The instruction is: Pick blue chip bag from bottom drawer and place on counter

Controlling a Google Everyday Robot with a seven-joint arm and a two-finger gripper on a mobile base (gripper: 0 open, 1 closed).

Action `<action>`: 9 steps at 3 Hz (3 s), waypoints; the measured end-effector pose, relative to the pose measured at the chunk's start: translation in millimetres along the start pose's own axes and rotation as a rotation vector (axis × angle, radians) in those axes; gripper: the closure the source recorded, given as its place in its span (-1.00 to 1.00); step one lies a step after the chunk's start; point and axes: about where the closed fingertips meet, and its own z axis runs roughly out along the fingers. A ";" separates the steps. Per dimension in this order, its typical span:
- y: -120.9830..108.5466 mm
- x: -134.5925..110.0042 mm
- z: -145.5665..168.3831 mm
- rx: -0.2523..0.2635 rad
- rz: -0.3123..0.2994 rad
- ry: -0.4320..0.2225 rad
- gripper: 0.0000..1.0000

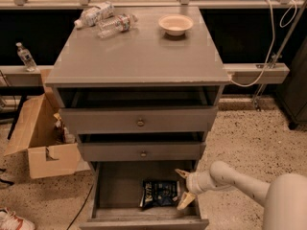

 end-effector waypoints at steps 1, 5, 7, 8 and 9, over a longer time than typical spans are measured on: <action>-9.4 10.0 20.2 0.009 -0.014 0.014 -1.00; -17.3 50.1 79.9 0.031 -0.042 0.121 -1.00; -13.4 58.6 101.7 -0.001 -0.057 0.177 -1.00; -10.7 62.8 111.4 -0.025 -0.058 0.193 -0.49; -8.1 65.2 116.1 -0.039 -0.057 0.199 0.01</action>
Offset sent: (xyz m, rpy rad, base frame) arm 0.0378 0.0150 -0.0557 -0.0659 -0.0414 -0.0094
